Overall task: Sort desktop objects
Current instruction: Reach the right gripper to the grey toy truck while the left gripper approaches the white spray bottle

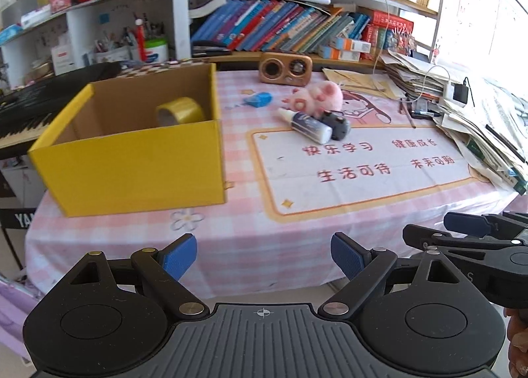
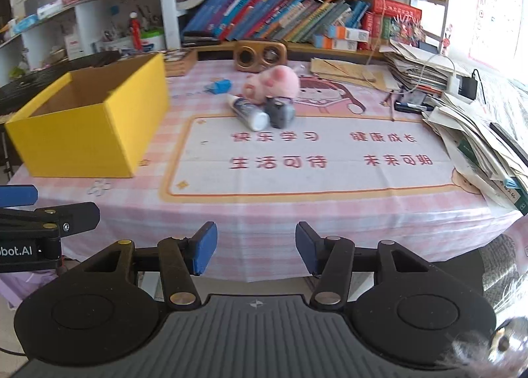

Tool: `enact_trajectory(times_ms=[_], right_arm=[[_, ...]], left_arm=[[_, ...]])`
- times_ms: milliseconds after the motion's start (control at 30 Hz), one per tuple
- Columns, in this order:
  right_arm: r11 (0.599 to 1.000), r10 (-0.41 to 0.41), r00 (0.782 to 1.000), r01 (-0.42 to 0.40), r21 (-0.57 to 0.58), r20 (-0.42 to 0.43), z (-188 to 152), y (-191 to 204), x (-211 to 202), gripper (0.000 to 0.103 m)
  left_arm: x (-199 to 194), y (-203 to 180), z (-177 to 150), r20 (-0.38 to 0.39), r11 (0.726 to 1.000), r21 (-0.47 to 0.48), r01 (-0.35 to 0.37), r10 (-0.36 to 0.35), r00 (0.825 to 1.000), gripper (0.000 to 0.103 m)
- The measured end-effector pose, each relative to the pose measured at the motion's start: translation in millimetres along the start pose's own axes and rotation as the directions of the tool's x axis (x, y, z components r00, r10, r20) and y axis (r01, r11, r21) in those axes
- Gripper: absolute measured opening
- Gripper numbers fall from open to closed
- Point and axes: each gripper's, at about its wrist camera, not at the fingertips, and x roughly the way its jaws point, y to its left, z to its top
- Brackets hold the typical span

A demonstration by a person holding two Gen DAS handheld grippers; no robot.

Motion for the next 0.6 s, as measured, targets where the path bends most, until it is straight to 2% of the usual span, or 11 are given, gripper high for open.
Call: enact_trajectory(times_ms=[333,600], right_arm=[[1.000,-0.013,1.000,0.013,0.016,-0.001,31.5,-56.8,31.6,0.052],[1.000,0.005,1.000,-0.005,0.006,-0.017,50.5,-100.9,57.6,0.052]], left_arm=[[42.9,-42.3,35.8,-0.008,1.000,0.004,0.012,-0.012,1.000,0.091],[73.3,-74.9,54.5,-0.026,1.000,-0.019,-0.005,0.004,1.000,0.091]])
